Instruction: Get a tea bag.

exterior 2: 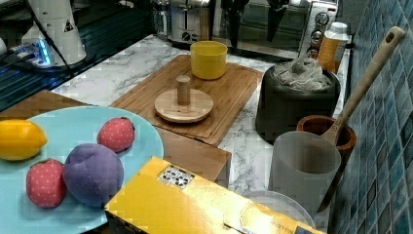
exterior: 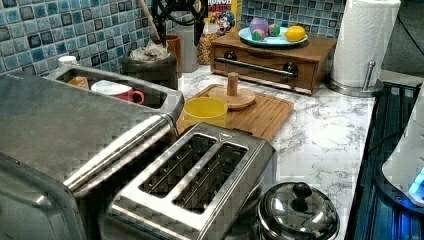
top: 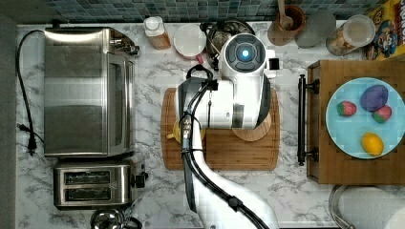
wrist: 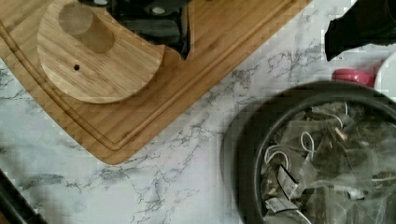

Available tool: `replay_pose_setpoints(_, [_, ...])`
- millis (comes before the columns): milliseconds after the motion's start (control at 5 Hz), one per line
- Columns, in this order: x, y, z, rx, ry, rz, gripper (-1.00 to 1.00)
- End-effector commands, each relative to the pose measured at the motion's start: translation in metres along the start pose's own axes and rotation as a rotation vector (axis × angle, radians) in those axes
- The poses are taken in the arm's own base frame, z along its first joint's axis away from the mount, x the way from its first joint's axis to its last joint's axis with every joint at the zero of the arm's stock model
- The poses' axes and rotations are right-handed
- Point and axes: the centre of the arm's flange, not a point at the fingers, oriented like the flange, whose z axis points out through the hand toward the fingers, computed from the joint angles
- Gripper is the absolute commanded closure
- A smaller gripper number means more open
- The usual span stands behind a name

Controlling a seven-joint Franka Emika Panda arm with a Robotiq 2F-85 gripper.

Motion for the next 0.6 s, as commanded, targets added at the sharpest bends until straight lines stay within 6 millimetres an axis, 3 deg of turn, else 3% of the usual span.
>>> replay_pose_setpoints(200, [0.067, -0.037, -0.128, 0.184, 0.240, 0.092, -1.00])
replay_pose_setpoints(600, [0.079, -0.063, -0.100, 0.131, 0.196, 0.069, -1.00])
